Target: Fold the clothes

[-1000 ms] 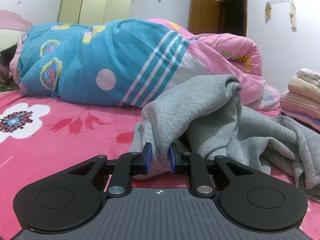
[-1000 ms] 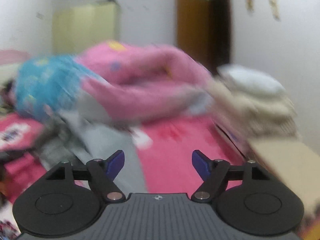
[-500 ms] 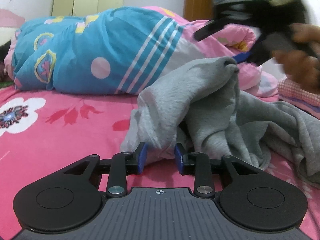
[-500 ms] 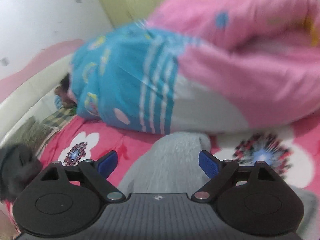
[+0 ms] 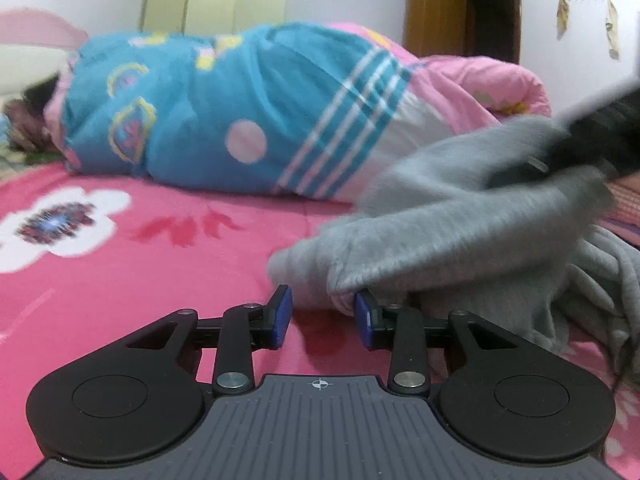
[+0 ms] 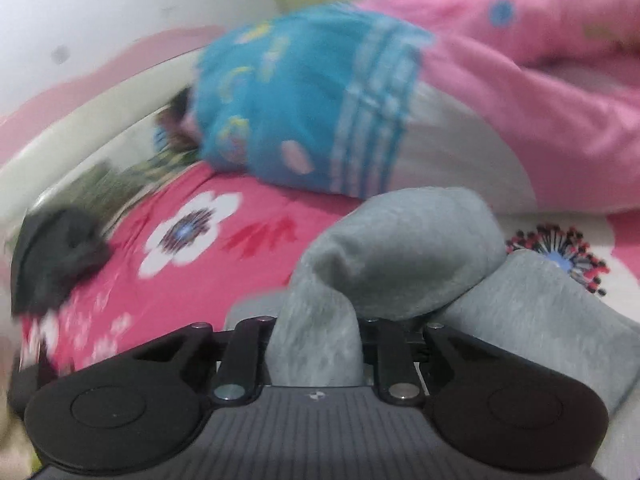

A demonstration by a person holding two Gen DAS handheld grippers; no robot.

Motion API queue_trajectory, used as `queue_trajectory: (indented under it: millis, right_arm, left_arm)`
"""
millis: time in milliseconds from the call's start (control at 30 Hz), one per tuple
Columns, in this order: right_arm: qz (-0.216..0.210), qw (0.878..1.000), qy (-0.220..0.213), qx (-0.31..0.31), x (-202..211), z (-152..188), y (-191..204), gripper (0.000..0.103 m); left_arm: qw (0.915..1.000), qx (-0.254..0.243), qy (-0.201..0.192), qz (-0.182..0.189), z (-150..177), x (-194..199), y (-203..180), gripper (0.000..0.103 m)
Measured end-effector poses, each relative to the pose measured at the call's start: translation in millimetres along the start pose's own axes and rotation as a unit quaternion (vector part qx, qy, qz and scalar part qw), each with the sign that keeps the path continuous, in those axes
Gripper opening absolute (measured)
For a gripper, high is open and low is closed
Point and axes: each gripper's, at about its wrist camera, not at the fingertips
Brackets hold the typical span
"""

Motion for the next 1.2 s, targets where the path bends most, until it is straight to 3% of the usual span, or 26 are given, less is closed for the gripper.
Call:
queue_trajectory:
  millis: [67, 267, 433, 600, 700, 833, 900, 1033, 1067, 1133, 1200]
  right_arm:
    - [0.002, 0.999, -0.008, 0.038, 15, 19, 24, 0.020]
    - [0.015, 0.995, -0.021, 0.100, 38, 81, 83, 0.019]
    - [0.007, 0.994, -0.021, 0.106, 41, 125, 108, 0.018]
    - [0.030, 0.987, -0.023, 0.153, 30, 147, 131, 0.019]
    - [0.050, 0.980, -0.030, 0.191, 35, 149, 144, 0.021]
    - [0.031, 0.980, -0.046, 0.193, 67, 145, 133, 0.024]
    - [0.028, 0.979, -0.078, 0.186, 91, 139, 118, 0.028]
    - [0.062, 0.980, -0.134, 0.133, 112, 99, 67, 0.055]
    - [0.066, 0.982, -0.140, 0.106, 108, 87, 52, 0.066]
    - [0.052, 0.987, -0.143, 0.048, 94, 70, 22, 0.073]
    - [0.020, 0.992, -0.123, -0.010, 69, 58, -5, 0.073]
  left_arm:
    - [1.0000, -0.002, -0.006, -0.006, 0, 9, 3, 0.036]
    - [0.9974, 0.008, 0.066, -0.030, 9, 30, 25, 0.036]
    - [0.9950, 0.035, 0.053, -0.077, 9, 65, 50, 0.035]
    - [0.9975, 0.058, 0.027, -0.029, -3, 74, 38, 0.035]
    - [0.9989, 0.036, 0.022, 0.023, -3, 64, 10, 0.036]
    - [0.9981, 0.001, 0.058, 0.023, 13, 32, -12, 0.036]
    - [0.9974, -0.011, 0.069, 0.016, 22, 22, -15, 0.036]
    - [0.9969, -0.036, 0.067, 0.017, 31, 25, -14, 0.036]
    - [0.9969, -0.035, 0.069, 0.018, 32, 25, -13, 0.036]
    - [0.9967, -0.031, 0.072, 0.021, 33, 24, -11, 0.036]
    - [0.9965, -0.028, 0.076, 0.023, 35, 22, -9, 0.036]
Point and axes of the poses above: each gripper's, at about its wrist camera, not at the fingertips, and x roughly against the way its jaws point, y to its left, z to its underside, and after that the axes turned 12 degrees about x, right-handed
